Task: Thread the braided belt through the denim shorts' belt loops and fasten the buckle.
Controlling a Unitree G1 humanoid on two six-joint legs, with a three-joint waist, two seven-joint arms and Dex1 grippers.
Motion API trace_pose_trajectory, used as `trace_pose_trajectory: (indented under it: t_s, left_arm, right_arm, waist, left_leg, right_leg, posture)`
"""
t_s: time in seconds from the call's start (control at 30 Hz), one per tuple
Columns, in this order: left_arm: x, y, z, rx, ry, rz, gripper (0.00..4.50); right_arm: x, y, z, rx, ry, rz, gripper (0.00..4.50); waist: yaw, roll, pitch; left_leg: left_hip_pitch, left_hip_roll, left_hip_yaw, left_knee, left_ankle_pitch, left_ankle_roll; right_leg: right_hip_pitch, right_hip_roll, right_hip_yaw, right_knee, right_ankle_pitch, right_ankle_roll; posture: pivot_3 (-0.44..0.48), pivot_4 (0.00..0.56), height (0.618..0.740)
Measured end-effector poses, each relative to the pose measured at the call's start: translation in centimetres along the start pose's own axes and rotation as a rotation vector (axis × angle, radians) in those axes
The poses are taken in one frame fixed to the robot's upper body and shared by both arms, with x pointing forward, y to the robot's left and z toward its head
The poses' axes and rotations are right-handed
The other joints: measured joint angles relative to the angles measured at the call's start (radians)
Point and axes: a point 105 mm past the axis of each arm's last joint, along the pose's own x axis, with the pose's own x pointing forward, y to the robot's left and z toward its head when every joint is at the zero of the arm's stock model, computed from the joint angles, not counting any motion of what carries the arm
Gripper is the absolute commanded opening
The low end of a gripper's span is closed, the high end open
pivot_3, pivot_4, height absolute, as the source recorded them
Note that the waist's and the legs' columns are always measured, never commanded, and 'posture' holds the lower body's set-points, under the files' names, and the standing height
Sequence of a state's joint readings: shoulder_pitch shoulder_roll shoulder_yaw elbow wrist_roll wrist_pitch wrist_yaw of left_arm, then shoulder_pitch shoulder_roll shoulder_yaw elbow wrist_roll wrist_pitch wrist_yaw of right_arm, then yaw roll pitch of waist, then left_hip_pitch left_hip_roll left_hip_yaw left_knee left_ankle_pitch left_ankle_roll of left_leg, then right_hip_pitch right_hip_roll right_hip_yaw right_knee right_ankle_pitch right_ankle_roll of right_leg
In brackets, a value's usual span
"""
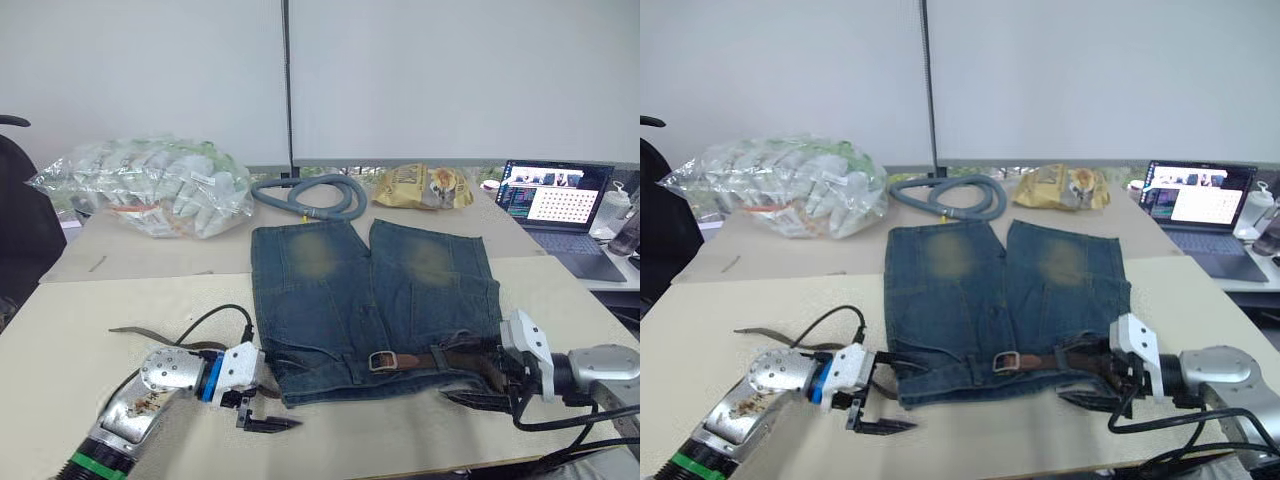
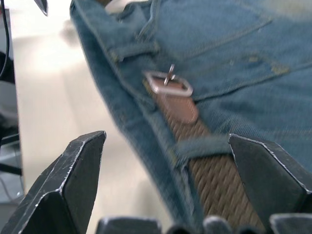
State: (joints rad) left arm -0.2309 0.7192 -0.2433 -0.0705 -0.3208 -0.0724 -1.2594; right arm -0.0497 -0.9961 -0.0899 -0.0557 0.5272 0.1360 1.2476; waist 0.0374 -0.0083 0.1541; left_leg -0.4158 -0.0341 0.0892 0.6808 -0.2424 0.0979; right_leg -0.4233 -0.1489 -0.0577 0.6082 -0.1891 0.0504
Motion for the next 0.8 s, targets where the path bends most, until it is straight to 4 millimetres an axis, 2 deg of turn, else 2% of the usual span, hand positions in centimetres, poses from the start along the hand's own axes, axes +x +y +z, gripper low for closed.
trace_pose_trajectory:
  t_s: [0.07, 0.27, 0.37, 0.4, 0.43, 0.53, 0.6, 0.67, 0.8]
  left_arm:
    - [0.1, 0.1, -0.5, 0.036, 0.023, -0.001, 3.38]
    - [1.1, 0.3, -1.1, 0.077, 0.003, 0.04, 1.28]
    - [1.0, 0.3, -1.3, 0.116, 0.011, 0.041, 0.25]
    - [1.0, 0.3, -1.4, 0.125, 0.01, 0.043, 0.02]
    - [0.9, 0.4, -1.5, 0.135, 0.011, 0.045, 0.01]
    - [0.7, 1.1, -1.6, 0.165, 0.016, 0.064, 0.0]
    - [0.4, 1.4, -1.8, 0.178, 0.022, 0.081, 0.0]
    - [0.3, 2.1, -2.0, 0.209, 0.037, 0.102, 0.0]
    - [0.1, 4.5, -2.5, 0.269, 0.071, 0.207, 0.0]
  right_arm:
    - [-0.7, 0.1, -0.5, -0.011, 0.022, -0.018, 4.5]
    - [-1.7, 0.0, -1.7, -0.086, 0.082, -0.109, 4.5]
    - [-1.9, 0.0, -2.3, -0.108, 0.105, -0.143, 4.5]
    - [-2.0, 0.0, -2.6, -0.125, 0.124, -0.155, 4.5]
    - [-2.2, -0.3, -3.0, -0.144, 0.151, -0.177, 4.5]
    - [-2.3, -1.2, -4.3, -0.165, 0.206, -0.264, 3.67]
    - [-1.7, -1.4, -4.6, -0.188, 0.212, -0.286, 2.95]
    - [-1.3, -1.8, -4.8, -0.239, 0.227, -0.301, 2.26]
    - [0.3, -3.9, -4.1, -0.383, 0.225, -0.349, 0.89]
  waist:
    - [0.0, 0.0, 0.0]
    - [0.003, 0.0, 0.0]
    - [0.002, 0.0, 0.0]
    - [0.002, 0.0, 0.0]
    - [0.002, 0.0, 0.0]
    - [0.001, 0.0, 0.0]
    - [0.0, 0.0, 0.0]
    - [-0.001, 0.0, 0.0]
    - [-0.007, 0.0, 0.0]
  left_leg:
    - [0.0, 0.0, 0.0, 0.0, 0.0, 0.0]
    - [0.0, 0.0, -0.001, 0.0, 0.0, 0.0]
    - [0.0, 0.0, -0.001, 0.0, 0.0, 0.0]
    - [0.0, 0.001, 0.0, 0.0, 0.0, 0.0]
    - [0.001, 0.001, 0.0, 0.0, 0.0, 0.0]
    - [0.001, 0.001, -0.001, 0.0, 0.0, 0.0]
    - [0.001, 0.001, -0.001, 0.0, 0.0, 0.0]
    - [0.001, 0.001, -0.001, 0.0, 0.001, 0.0]
    - [0.002, 0.001, -0.001, 0.001, 0.002, 0.0]
  right_leg:
    - [0.0, 0.0, 0.0, 0.0, 0.0, -0.001]
    - [0.0, 0.0, -0.001, 0.0, 0.0, 0.001]
    - [0.0, 0.0, -0.001, 0.0, 0.0, 0.001]
    - [0.0, 0.0, -0.001, 0.0, 0.0, 0.001]
    - [0.0, 0.0, -0.001, 0.0, 0.0, 0.001]
    - [0.0, 0.001, -0.003, 0.0, 0.0, 0.0]
    - [0.0, 0.001, -0.003, 0.0, 0.0, 0.0]
    - [0.0, 0.001, -0.003, 0.001, 0.0, 0.0]
    - [0.001, 0.002, -0.006, 0.001, 0.001, 0.0]
  posture:
    - [0.0, 0.15, 0.74]
    - [0.0, 0.15, 0.74]
    - [0.0, 0.15, 0.74]
    - [0.0, 0.15, 0.74]
    - [0.0, 0.15, 0.74]
    - [0.0, 0.15, 0.74]
    - [0.0, 0.15, 0.74]
    - [0.0, 0.15, 0.74]
    - [0.0, 0.15, 0.74]
